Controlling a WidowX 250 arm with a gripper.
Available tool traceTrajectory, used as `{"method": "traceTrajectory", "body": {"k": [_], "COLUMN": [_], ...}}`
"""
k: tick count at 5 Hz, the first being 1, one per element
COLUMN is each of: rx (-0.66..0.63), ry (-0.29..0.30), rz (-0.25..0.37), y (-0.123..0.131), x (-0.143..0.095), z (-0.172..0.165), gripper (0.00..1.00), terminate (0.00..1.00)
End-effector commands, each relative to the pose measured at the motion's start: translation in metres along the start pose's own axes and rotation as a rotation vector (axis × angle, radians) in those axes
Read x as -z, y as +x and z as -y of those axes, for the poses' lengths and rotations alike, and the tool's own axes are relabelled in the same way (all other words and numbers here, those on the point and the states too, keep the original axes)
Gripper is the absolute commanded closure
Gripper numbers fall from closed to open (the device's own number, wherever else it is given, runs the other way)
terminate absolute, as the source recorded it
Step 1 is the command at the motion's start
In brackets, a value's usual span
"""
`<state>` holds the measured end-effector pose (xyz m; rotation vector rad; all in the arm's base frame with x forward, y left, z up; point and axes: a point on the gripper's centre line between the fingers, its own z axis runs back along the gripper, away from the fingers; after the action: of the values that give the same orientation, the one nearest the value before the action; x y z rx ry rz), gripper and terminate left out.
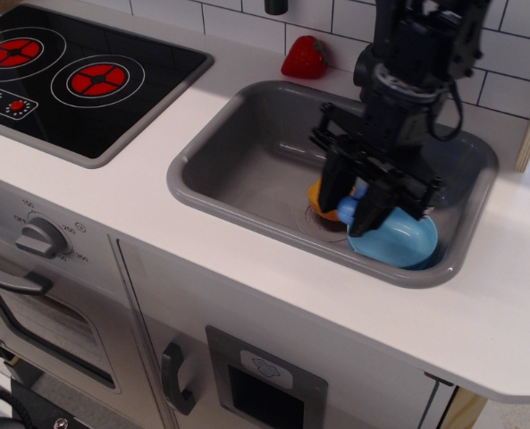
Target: Put spoon in bowl sink
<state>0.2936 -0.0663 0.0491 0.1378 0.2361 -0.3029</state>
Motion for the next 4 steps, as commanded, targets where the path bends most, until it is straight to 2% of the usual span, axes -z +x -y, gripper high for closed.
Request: {"method": "traceTrajectory", "body": {"k": [1, 2, 4], "rx": [-0.012, 0.013, 0.032], "ry": [-0.015, -0.021, -0.030], "rz": [-0.013, -0.061, -0.109], "y": [0.012, 0.013, 0.009], "x": [-0.013, -0.007, 0.001], "z": [0.011, 0.019, 0.030], "gripper": [1.00, 1.00, 1.00], "terminate": [0.00, 0.00, 0.00]}}
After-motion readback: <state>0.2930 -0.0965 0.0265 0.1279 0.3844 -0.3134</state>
